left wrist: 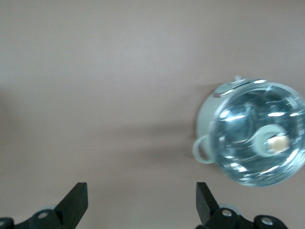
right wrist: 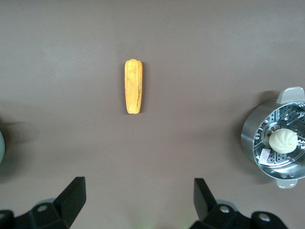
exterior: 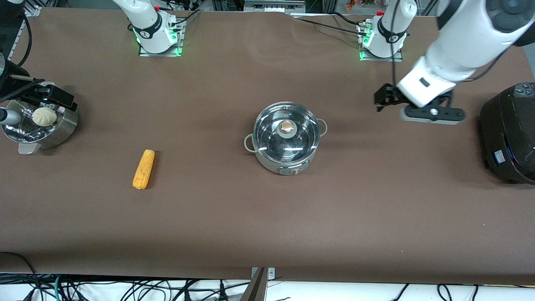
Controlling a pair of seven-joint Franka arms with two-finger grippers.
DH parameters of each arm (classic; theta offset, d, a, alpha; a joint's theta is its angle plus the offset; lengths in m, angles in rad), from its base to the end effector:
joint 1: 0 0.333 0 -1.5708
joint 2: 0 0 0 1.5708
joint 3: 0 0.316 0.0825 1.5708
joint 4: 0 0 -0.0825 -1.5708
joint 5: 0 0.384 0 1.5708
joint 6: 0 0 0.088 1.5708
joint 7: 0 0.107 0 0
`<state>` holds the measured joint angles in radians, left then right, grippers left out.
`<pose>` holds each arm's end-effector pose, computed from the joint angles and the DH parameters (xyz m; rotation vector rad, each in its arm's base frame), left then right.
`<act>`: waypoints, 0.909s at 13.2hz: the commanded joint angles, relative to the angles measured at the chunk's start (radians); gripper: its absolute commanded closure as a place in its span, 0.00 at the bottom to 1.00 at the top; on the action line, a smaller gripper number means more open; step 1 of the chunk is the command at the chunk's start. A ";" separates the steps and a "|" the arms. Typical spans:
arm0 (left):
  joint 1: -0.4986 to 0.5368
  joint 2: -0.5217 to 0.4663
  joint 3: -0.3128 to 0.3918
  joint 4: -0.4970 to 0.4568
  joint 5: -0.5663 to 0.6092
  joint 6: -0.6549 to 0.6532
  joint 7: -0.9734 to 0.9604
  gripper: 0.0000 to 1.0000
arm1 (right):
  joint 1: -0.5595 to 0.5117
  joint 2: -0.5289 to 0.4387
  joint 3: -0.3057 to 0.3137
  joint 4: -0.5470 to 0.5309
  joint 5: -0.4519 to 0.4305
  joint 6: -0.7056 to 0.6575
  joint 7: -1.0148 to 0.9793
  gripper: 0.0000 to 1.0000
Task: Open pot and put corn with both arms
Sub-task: 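Grasp the lid knob with the left gripper while the right gripper grasps the corn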
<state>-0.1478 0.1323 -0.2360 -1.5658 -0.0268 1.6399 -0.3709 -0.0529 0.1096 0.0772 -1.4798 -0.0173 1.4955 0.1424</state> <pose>0.5543 -0.2180 0.5587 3.1061 -0.0142 -0.1118 0.5795 0.0096 0.5988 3.1162 -0.1851 -0.1445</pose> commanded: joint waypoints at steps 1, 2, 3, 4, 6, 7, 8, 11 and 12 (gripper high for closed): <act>-0.151 0.177 -0.005 0.137 -0.007 -0.012 -0.248 0.00 | -0.007 0.090 0.009 -0.004 -0.004 0.008 -0.013 0.00; -0.197 0.243 -0.005 0.171 -0.005 0.007 -0.326 0.00 | -0.007 0.103 0.009 -0.005 -0.004 0.014 -0.015 0.00; -0.234 0.298 -0.006 0.197 -0.005 0.027 -0.386 0.00 | 0.001 0.145 0.009 -0.005 -0.004 0.038 -0.014 0.00; -0.272 0.335 -0.005 0.200 -0.004 0.064 -0.432 0.00 | 0.005 0.169 0.012 -0.014 -0.004 0.098 -0.012 0.00; -0.318 0.386 -0.003 0.190 0.019 0.153 -0.459 0.00 | 0.022 0.287 0.012 -0.017 -0.003 0.233 -0.006 0.00; -0.322 0.403 -0.006 0.184 0.059 0.182 -0.462 0.00 | 0.022 0.350 0.012 -0.017 -0.003 0.300 -0.004 0.00; -0.323 0.432 -0.006 0.182 0.089 0.202 -0.462 0.00 | 0.019 0.404 0.010 -0.017 -0.001 0.362 -0.004 0.00; -0.345 0.484 -0.006 0.176 0.096 0.268 -0.462 0.00 | 0.007 0.507 0.009 -0.040 -0.001 0.477 -0.004 0.00; -0.345 0.484 -0.008 0.176 0.093 0.267 -0.462 0.00 | 0.002 0.519 0.009 -0.071 -0.001 0.527 -0.004 0.00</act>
<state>-0.4746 0.5957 -0.2494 -1.4261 0.0430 1.9095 -0.8227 -0.0367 0.6210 0.0809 -1.5222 -0.0171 1.9700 0.1410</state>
